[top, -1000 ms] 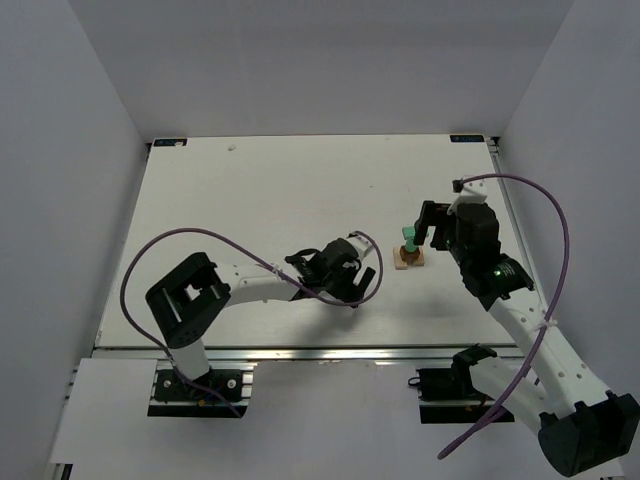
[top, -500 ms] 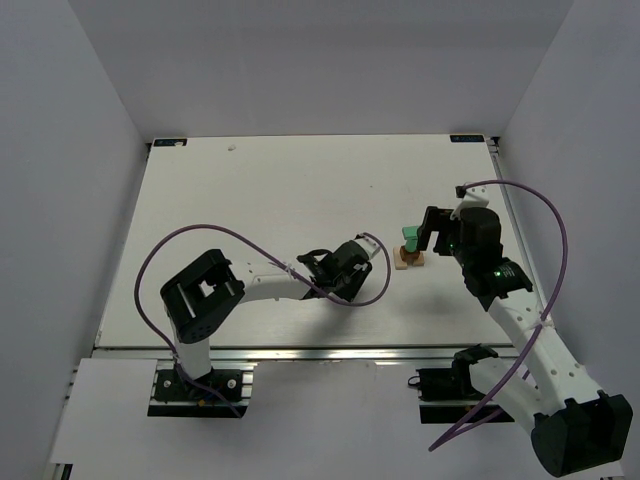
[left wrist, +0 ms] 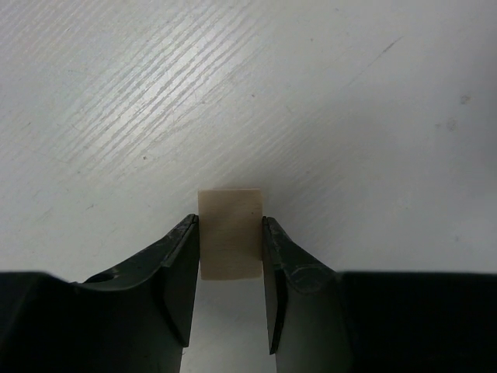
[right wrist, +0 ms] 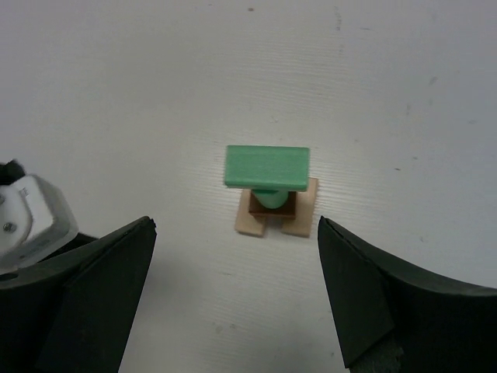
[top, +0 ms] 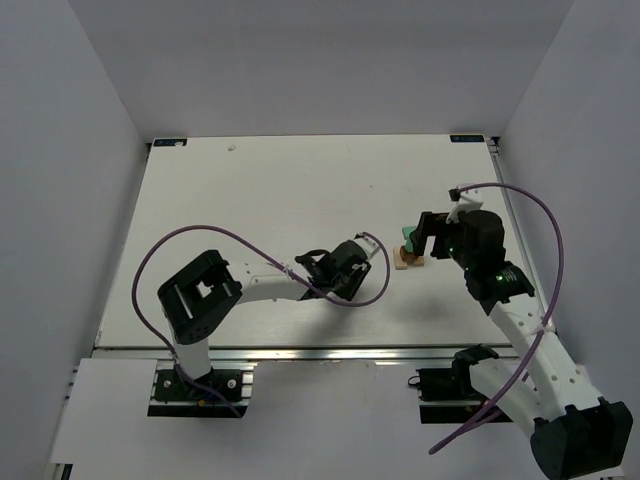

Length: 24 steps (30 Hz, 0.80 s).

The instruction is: Build the wood block tower

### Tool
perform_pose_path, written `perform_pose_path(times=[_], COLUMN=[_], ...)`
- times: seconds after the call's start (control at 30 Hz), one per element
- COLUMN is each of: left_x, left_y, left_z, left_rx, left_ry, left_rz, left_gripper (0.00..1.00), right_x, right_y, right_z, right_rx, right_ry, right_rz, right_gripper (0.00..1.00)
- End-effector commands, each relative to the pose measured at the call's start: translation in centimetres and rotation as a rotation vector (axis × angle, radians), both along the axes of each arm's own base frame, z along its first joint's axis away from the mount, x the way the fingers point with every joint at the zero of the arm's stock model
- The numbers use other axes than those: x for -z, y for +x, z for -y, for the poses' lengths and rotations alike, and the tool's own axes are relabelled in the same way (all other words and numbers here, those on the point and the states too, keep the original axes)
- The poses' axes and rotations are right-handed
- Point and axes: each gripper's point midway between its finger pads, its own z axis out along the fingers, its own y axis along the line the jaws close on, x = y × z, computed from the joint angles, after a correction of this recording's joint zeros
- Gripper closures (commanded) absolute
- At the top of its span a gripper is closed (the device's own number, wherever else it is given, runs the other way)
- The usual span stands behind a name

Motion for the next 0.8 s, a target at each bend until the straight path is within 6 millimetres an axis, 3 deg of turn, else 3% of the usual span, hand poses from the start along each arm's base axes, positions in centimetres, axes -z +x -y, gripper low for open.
perform_pose_path(times=[0.0,0.03,0.07,0.1,0.27,0.33,0.37,0.4,0.53,0.77], left_x=[-5.5,-6.5,-9.1,-10.3,-18.4,-19.5,-20.0,-21.6,-24.5,-26.0], left_y=[1.0,1.0,0.1,0.8,-1.7,-2.4,-2.5,-2.7,-4.8,-7.0], left_z=[1.3,1.5,2.3,2.0,2.2,1.9,1.8,1.4,0.3,-0.8], left_rx=[0.021,0.041,0.115,0.130,0.368,0.405,0.409,0.418,0.504,0.595], left_ry=[-0.201,-0.246,-0.350,-0.414,-0.674,-0.702,-0.710,-0.740,-0.846,-0.904], left_rz=[0.059,0.057,0.044,0.056,0.139,0.165,0.179,0.216,0.289,0.336], left_gripper=[1.00,1.00,1.00,1.00,1.00,1.00,1.00,1.00,1.00,1.00], right_x=[-2.6,-3.6,-3.7,-4.5,-6.0,-6.1,-7.1,-6.4,-7.4,-8.7], right_y=[-1.1,-1.8,-2.4,-3.6,-5.9,-7.0,-7.1,-7.7,-9.6,-11.7], right_z=[-3.5,-5.2,-5.9,-7.1,-9.7,-10.6,-10.9,-11.1,-11.8,-11.9], right_rx=[-0.248,-0.355,-0.413,-0.501,-0.708,-0.798,-0.820,-0.843,-0.926,-1.008], right_ry=[0.053,0.091,0.103,0.136,0.217,0.253,0.258,0.285,0.372,0.401], right_rz=[0.122,0.167,0.186,0.216,0.324,0.346,0.409,0.402,0.524,0.641], right_gripper=[0.11,0.11,0.11,0.11,0.11,0.11,0.11,0.11,0.11,0.11])
